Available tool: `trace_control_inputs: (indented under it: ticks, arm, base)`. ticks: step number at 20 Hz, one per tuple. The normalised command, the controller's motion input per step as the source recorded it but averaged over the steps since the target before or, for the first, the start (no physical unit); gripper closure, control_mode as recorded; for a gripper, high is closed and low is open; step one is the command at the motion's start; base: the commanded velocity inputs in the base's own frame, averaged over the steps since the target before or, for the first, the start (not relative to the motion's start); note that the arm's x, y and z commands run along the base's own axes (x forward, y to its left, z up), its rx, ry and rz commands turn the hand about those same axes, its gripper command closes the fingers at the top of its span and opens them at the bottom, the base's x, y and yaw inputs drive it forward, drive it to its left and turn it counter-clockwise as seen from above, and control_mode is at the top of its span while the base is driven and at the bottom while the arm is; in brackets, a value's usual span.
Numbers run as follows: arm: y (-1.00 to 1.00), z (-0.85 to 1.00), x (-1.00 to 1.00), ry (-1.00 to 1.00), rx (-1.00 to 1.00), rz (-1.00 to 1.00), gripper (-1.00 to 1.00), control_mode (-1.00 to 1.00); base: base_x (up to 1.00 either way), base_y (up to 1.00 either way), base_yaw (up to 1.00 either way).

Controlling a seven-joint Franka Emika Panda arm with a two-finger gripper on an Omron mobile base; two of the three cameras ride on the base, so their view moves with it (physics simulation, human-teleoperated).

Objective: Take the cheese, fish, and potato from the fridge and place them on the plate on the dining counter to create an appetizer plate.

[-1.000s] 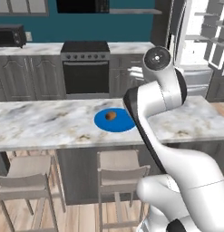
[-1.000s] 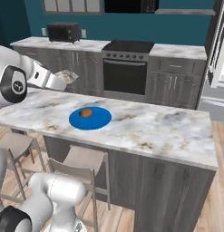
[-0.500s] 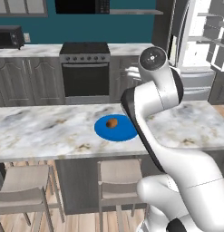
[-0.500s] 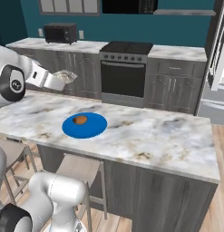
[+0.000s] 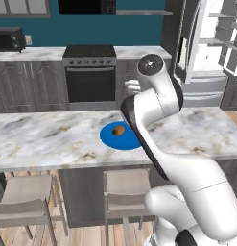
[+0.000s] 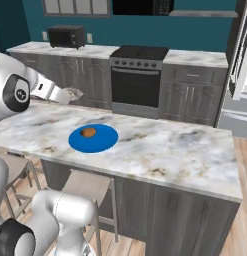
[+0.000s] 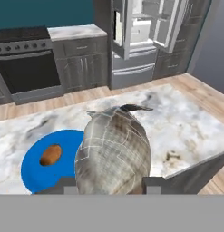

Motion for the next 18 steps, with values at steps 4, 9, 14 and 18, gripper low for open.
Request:
trace_control_inputs:
  ticks: [4, 9, 14, 18]
  arm:
    - [0.09, -0.52, 0.09, 0.22, 0.05, 0.09, 1.00, -1.00]
    - [-0.03, -0.45, 0.31, 0.15, 0.17, 0.02, 1.00, -1.00]
    - [-0.02, -0.18, 0.16, 0.10, 0.18, 0.00, 1.00, -1.00]
    - [-0.08, -0.09, 0.15, -0.01, 0.12, 0.00, 1.00, -1.00]
  base:
    - [0.00, 0.00, 0.00]
    - [0.00, 0.00, 0.00]
    - [0.00, 0.00, 0.00]
    - [0.00, 0.00, 0.00]
